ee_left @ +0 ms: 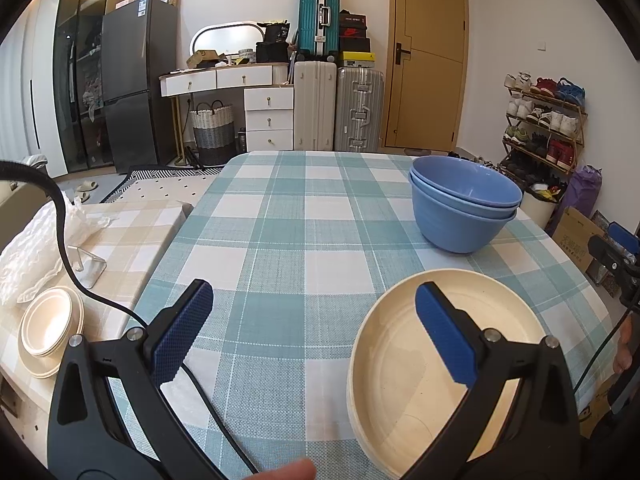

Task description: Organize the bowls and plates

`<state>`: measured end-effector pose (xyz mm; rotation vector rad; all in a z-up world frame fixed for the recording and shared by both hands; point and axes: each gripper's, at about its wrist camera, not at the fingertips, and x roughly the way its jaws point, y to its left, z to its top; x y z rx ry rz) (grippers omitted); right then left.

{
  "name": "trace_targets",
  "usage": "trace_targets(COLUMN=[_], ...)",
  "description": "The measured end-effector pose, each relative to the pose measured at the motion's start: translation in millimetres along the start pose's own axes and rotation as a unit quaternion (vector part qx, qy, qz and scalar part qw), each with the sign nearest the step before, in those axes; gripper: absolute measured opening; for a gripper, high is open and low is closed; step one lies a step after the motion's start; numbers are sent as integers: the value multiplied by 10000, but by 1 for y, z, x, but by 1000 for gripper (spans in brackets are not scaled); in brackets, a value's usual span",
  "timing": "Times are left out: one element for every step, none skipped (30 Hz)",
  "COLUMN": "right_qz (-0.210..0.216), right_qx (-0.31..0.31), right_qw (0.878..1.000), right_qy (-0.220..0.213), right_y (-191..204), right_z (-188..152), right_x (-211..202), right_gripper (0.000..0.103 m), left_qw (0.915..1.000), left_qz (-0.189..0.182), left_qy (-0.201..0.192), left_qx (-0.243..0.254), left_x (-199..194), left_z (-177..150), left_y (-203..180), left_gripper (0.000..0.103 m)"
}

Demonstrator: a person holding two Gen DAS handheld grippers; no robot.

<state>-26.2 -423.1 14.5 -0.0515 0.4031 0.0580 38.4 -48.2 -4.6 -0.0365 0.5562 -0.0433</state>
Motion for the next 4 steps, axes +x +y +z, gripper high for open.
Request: trace_targets(right_qz=[-5, -2, 2, -3], right_qx=[5, 7, 3, -3], right_qw=[10000, 10000, 10000, 10000], right_qy=[-5, -3, 4, 6], right_y=[0, 0, 0, 0], right_z=[0, -1, -1, -1], right_x=[-1, -1, -1, -1], right_gripper=[102, 102, 102, 102], left_qw=[10000, 10000, 10000, 10000], left_qz=[-4, 8, 20, 16], left_qy=[-15, -34, -39, -34], left_qx=[-1, -1, 3, -1], left_x=[0, 0, 1, 1], left_z=[0, 0, 0, 0], left_y=[0, 0, 0, 0], left_gripper=[101, 101, 101, 101])
